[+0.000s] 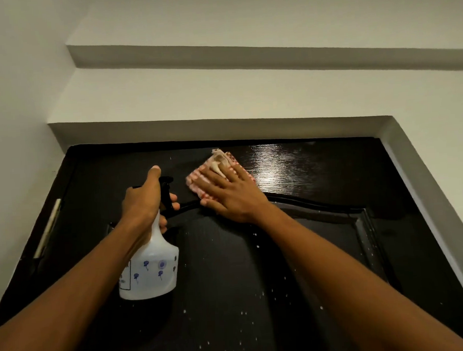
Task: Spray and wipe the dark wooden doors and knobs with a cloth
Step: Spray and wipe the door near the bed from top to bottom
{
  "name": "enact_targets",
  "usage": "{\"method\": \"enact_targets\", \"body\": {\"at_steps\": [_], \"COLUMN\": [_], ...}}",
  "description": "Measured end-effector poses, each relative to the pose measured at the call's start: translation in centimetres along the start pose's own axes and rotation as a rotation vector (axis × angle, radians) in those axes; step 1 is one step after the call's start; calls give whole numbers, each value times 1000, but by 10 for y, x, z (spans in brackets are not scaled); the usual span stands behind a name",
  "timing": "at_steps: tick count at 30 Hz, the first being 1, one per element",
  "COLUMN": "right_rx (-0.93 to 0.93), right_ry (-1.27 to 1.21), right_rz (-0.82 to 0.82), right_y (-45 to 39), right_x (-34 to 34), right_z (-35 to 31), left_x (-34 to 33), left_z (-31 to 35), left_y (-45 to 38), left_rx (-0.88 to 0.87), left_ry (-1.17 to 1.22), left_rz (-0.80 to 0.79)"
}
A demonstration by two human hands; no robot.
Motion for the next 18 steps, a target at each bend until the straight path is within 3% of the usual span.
{"method": "enact_targets", "body": {"at_steps": [2,8,10,13,18], "right_rx": [-89,-917,-1069,-1051,-848], "right_ry": [4,-168,-223,-235,-240], "right_rz": [37,219,245,237,213], "right_y": [25,120,130,113,55], "right_x": [-2,-7,-11,-14,-12], "right_z": [23,82,72,52,13], "left_x": [-1,8,10,11,27], "left_z": [-1,-5,-7,-8,-9], "left_y": [2,2,2,4,3], "left_rx": [2,-9,-6,-7,-12], "left_ry": [0,-47,-55,-69,-73], "left_rz": [6,6,-2,-14,-6]}}
Point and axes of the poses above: each hand's wrist, its own y-axis away from the middle knuckle, its own x-axis out of the back of the hand, z = x × y, the point moved 3 cm from there along -y, towards the middle knuckle, and after that the axes turned 2 degrees about x, right-handed, at the moved point
